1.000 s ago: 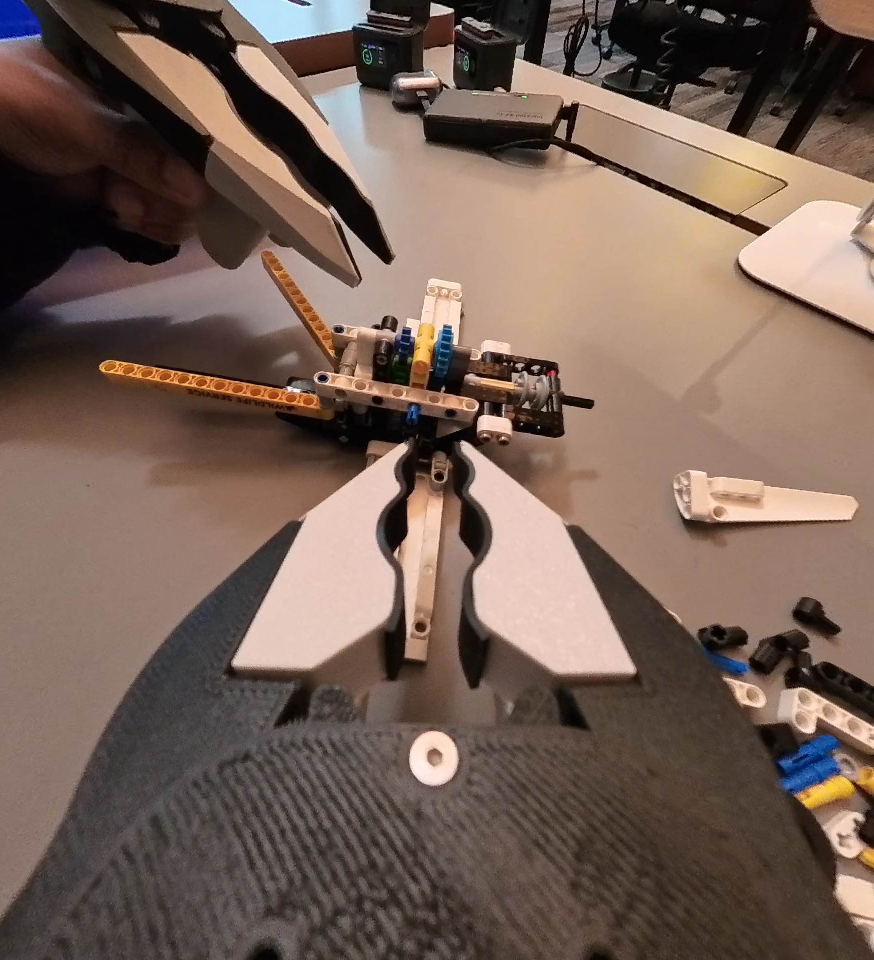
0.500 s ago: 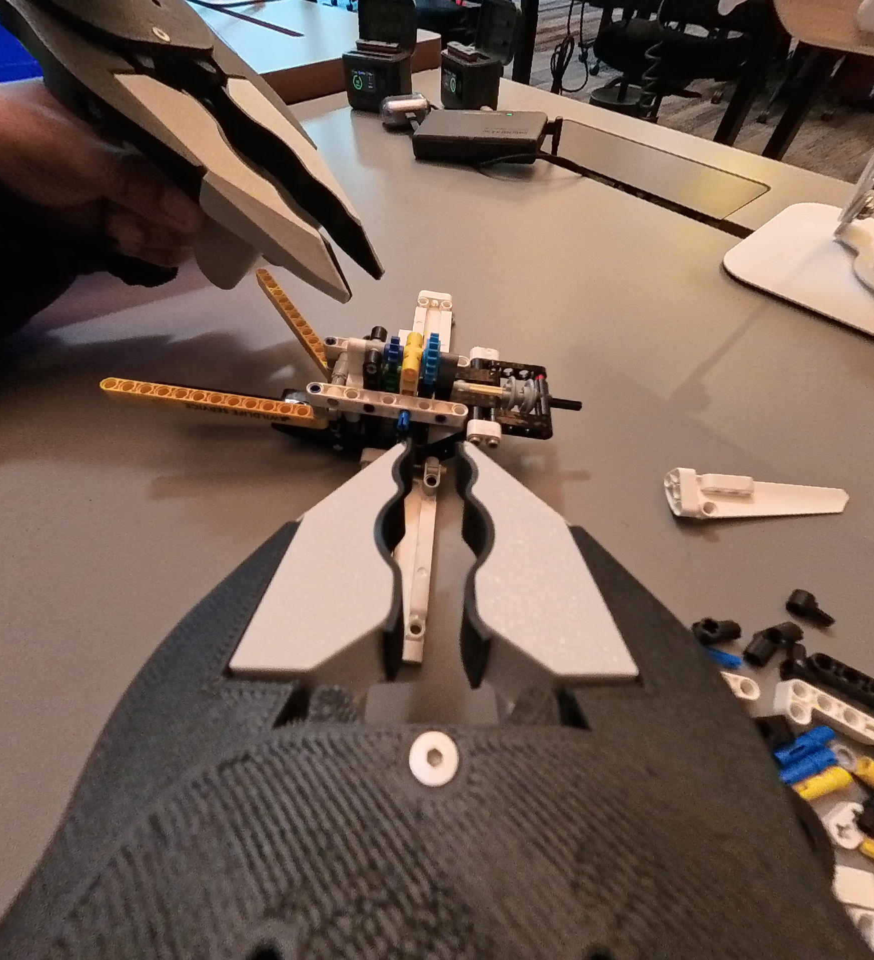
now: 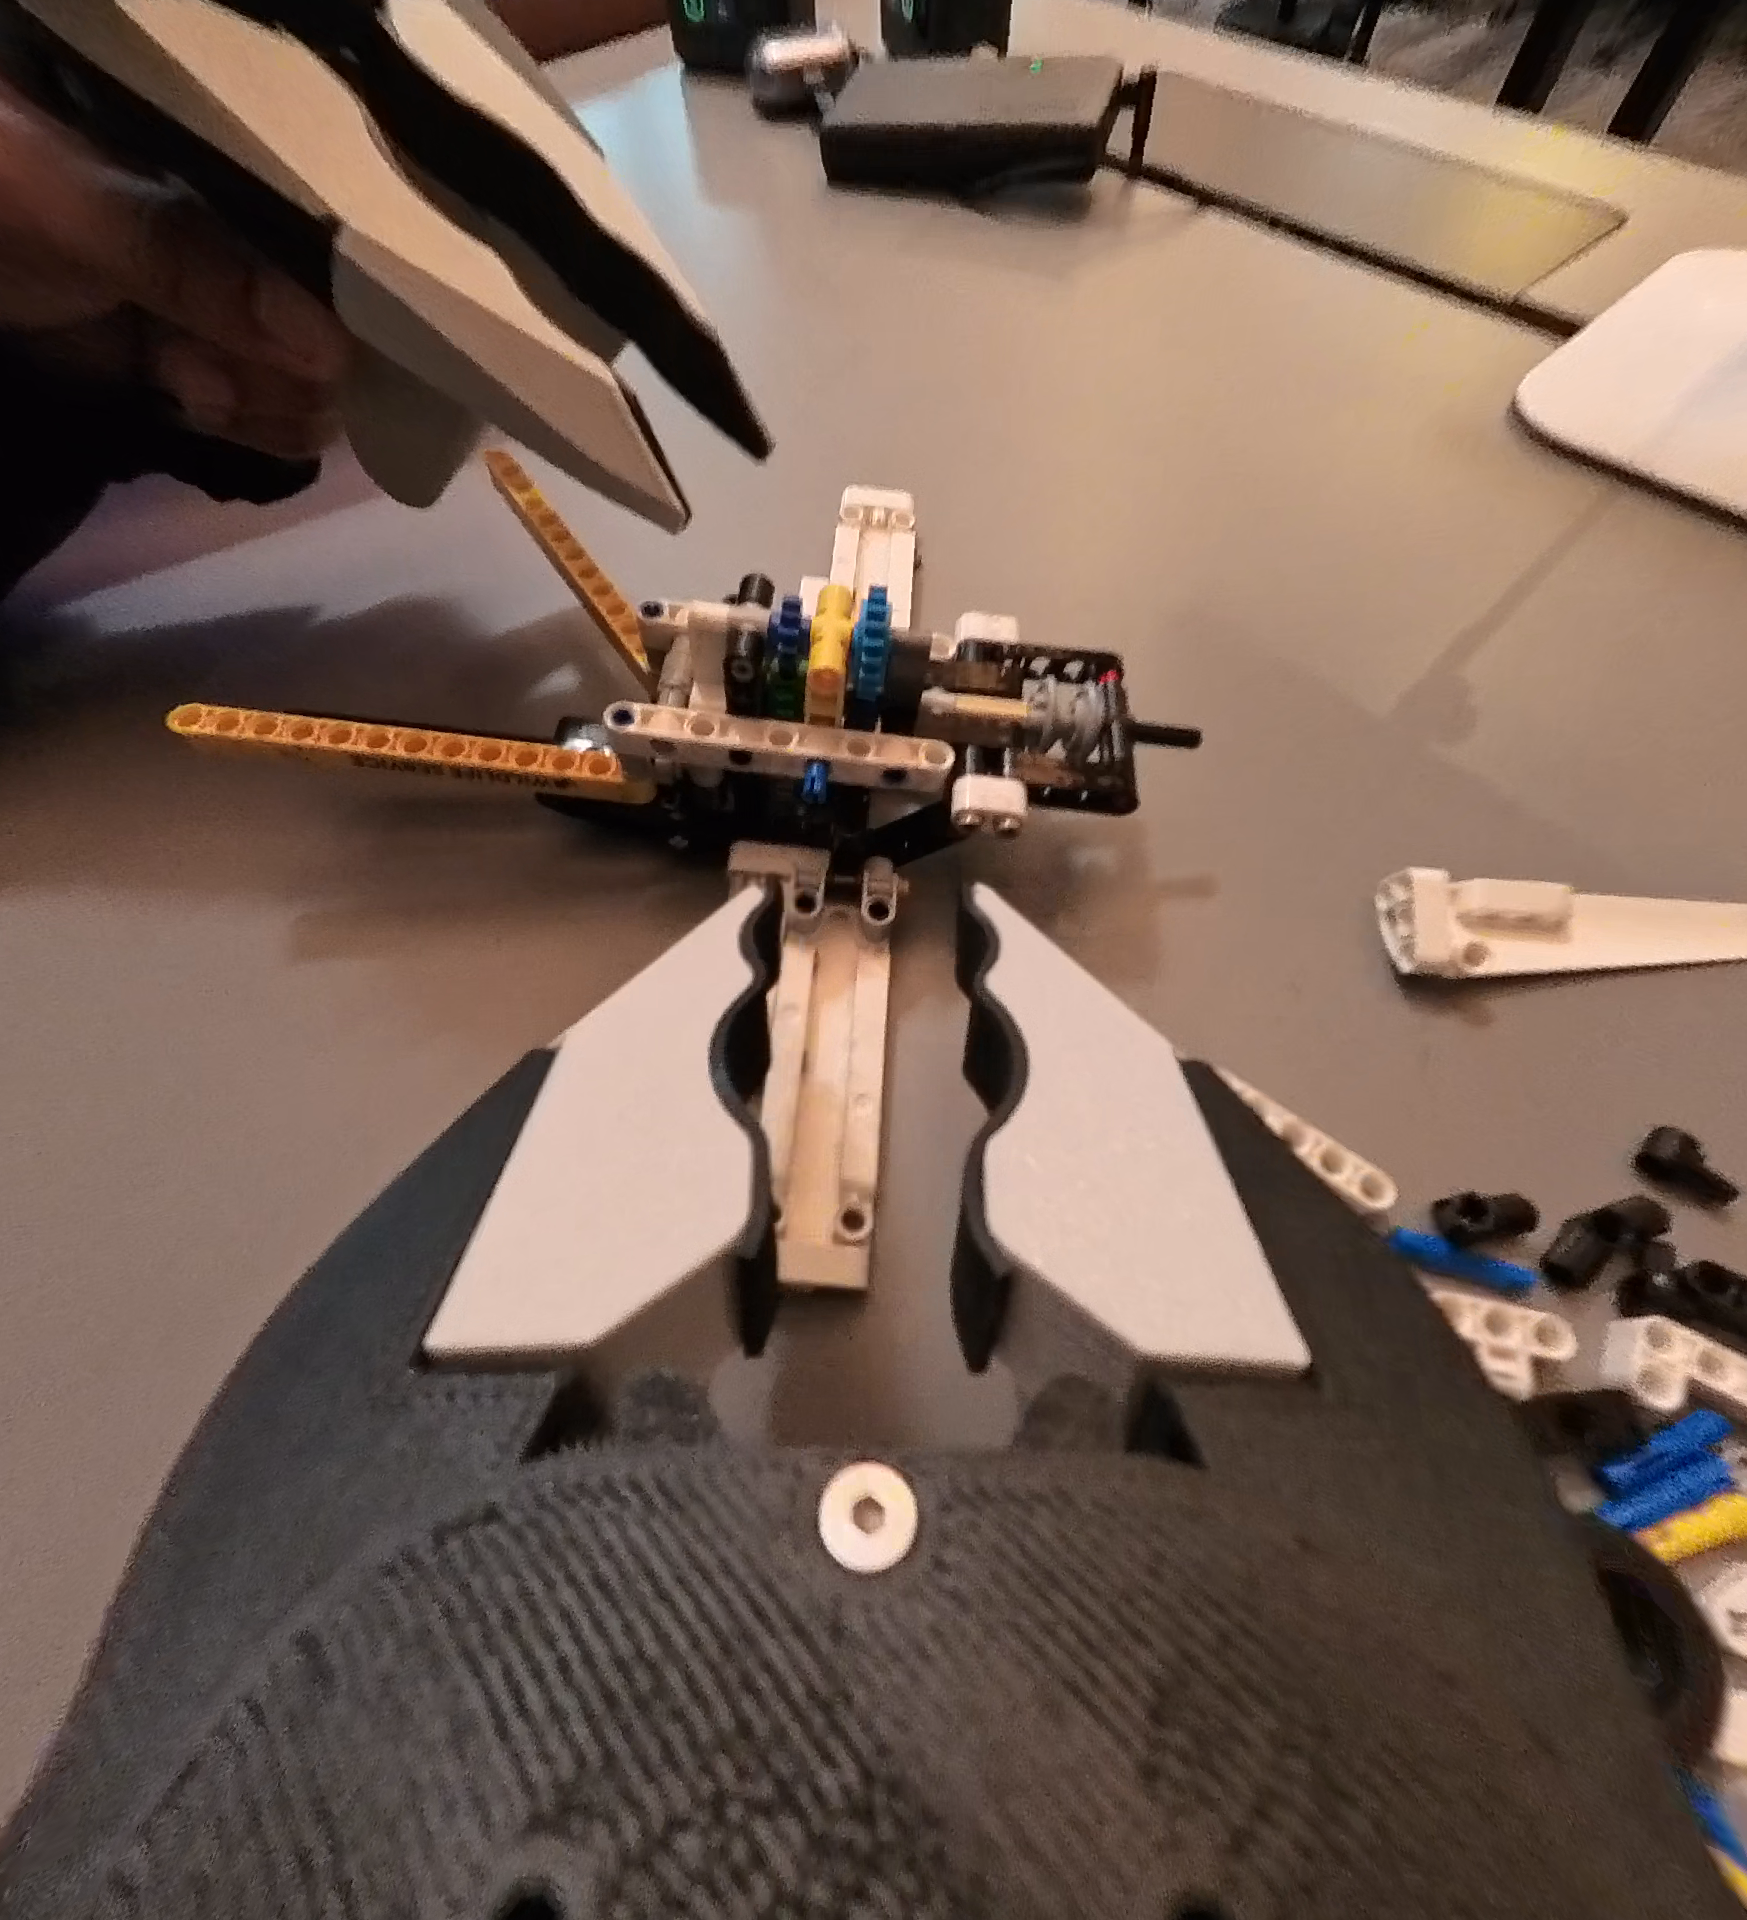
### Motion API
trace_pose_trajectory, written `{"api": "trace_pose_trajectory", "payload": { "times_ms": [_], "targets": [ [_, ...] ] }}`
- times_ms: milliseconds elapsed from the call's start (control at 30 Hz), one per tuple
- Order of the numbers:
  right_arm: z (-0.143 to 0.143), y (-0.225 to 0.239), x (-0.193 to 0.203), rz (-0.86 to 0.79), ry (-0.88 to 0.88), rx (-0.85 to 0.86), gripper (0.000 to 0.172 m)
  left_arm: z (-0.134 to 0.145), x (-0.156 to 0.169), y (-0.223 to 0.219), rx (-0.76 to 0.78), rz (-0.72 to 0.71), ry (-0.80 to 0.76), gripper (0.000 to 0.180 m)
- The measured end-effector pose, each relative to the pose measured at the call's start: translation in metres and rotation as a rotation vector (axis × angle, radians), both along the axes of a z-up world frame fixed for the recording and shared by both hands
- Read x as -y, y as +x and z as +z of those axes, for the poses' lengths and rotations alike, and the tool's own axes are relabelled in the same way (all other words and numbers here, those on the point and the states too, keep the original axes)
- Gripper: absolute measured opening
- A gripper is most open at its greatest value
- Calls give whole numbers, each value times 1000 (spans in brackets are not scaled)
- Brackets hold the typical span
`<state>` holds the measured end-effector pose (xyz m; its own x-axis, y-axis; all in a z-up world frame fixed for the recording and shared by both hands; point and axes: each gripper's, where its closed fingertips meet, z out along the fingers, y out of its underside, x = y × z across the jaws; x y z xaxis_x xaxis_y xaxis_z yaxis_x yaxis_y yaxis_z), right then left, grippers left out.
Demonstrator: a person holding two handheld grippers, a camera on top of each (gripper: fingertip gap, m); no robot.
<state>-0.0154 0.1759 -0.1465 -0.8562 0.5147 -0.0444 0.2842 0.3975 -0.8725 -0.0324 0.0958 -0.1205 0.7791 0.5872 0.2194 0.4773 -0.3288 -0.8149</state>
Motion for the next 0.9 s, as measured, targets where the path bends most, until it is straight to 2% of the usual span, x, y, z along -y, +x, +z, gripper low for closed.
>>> {"api": "trace_pose_trajectory", "payload": {
  "times_ms": [233,400,533,667,900],
  "targets": [
    [-15,7,1,3,69,73,42,7,-19,10,-4,-37,31,48],
    [-19,6,5,5,61,129,48,0,-31,18,-9,-44,-68,60],
    [-15,4,11,17,0,190,48,-7,-32,17,-47,-27,-152,62],
    [-15,0,15,20,-18,236,45,-8,-33,18,-48,-31,-160,63],
    [-8,-8,7,13,45,162,43,-10,-32,16,-58,-20,-176,62]
  ]
}}
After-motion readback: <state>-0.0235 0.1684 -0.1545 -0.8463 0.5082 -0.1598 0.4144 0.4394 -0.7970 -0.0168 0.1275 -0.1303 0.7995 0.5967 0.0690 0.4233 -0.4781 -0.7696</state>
